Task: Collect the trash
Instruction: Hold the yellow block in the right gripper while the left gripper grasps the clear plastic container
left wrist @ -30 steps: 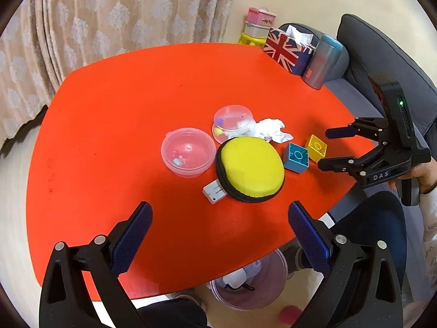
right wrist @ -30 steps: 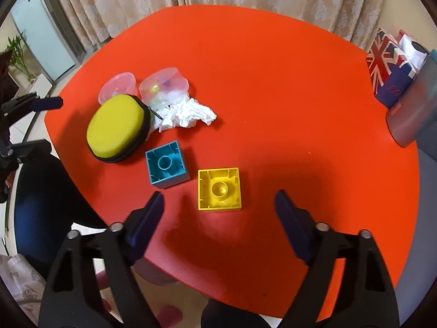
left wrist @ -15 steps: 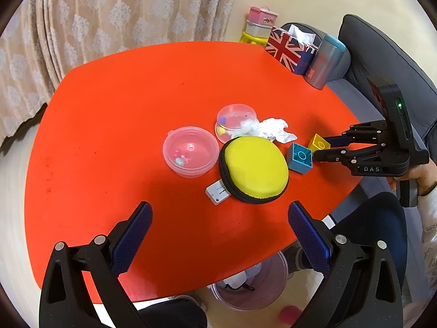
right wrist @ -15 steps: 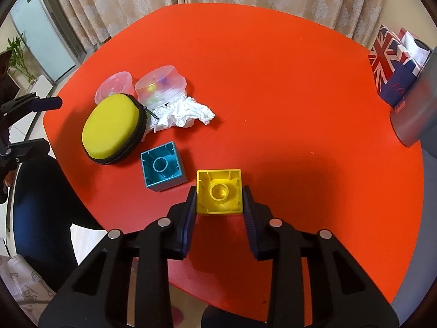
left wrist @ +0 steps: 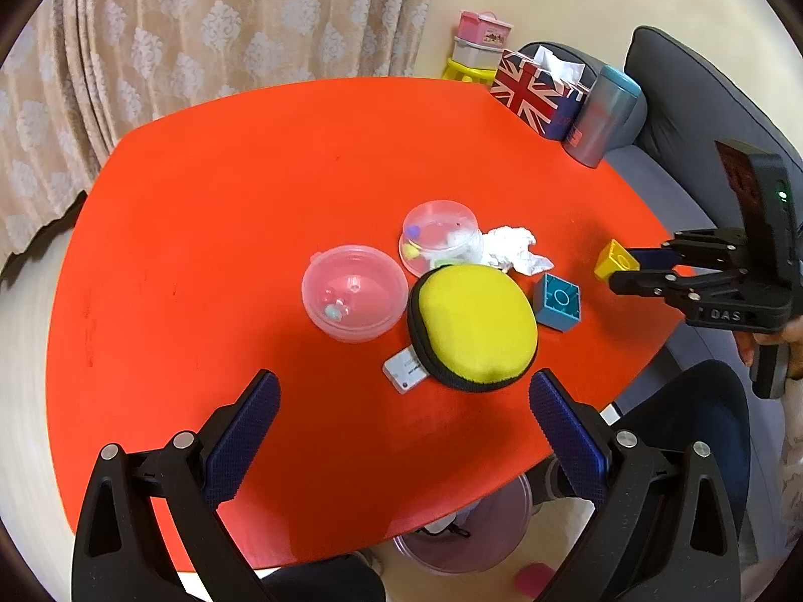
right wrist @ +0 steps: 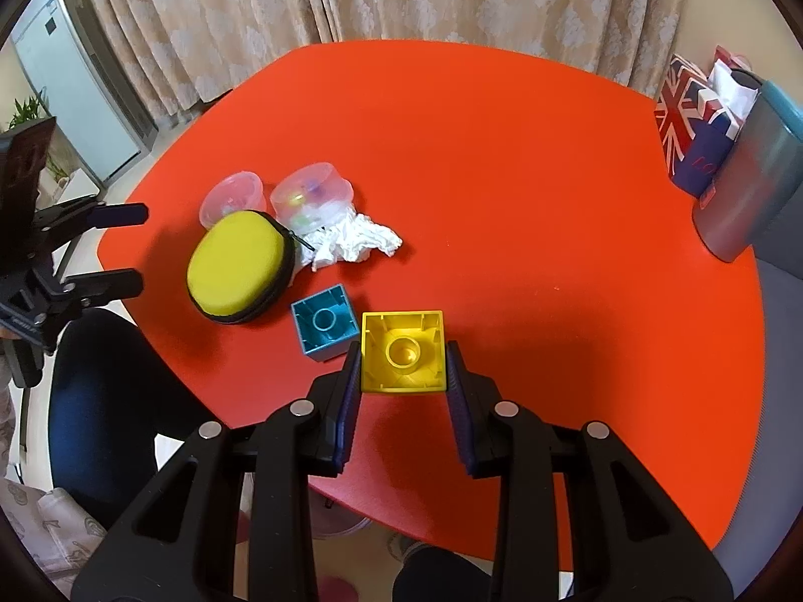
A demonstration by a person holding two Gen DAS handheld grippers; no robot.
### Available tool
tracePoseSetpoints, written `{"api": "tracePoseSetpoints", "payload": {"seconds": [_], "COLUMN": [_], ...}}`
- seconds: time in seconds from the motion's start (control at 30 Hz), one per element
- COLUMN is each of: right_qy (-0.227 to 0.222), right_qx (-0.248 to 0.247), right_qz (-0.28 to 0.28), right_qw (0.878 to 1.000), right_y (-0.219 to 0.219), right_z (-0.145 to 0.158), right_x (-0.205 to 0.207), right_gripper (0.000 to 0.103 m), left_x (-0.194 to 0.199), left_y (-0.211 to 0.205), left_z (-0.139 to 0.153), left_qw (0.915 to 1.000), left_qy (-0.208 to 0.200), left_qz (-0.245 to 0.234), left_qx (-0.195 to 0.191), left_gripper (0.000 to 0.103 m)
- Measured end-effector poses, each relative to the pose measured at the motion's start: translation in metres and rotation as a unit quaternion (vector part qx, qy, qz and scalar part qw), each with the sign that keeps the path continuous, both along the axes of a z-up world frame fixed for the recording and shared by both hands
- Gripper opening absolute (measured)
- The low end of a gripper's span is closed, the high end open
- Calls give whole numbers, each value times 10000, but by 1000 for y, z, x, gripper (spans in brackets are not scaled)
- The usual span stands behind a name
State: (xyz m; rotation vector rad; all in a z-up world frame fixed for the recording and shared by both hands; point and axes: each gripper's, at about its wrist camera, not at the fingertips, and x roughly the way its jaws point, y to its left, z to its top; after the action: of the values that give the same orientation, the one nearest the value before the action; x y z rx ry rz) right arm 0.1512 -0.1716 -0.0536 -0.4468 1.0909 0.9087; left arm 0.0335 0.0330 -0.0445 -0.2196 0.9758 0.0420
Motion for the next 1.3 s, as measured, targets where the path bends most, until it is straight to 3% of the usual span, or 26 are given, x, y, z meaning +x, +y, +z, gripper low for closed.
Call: {"api": "tracePoseSetpoints", "payload": {"seconds": [0.5, 0.87, 1.3], "right_qy": [-52, -2, 16], "right_qx": [133, 179, 204], "right_qz": [-62, -125, -205], "right_qw": [9999, 9998, 9996], "right_y": [-9, -12, -14], "right_z": [12, 10, 8], "right_x": [-5, -3, 0], "right_gripper": [32, 32, 32], "left_x": [40, 68, 83], "left_y": [23, 50, 54], "left_z": [-3, -21, -36], "left_qw": [9994, 9950, 9913], "left_qy": [275, 679, 850], "left_qz": [202, 627, 741], "left_qx": [-36, -389, -676], "left_gripper": [95, 95, 92]}}
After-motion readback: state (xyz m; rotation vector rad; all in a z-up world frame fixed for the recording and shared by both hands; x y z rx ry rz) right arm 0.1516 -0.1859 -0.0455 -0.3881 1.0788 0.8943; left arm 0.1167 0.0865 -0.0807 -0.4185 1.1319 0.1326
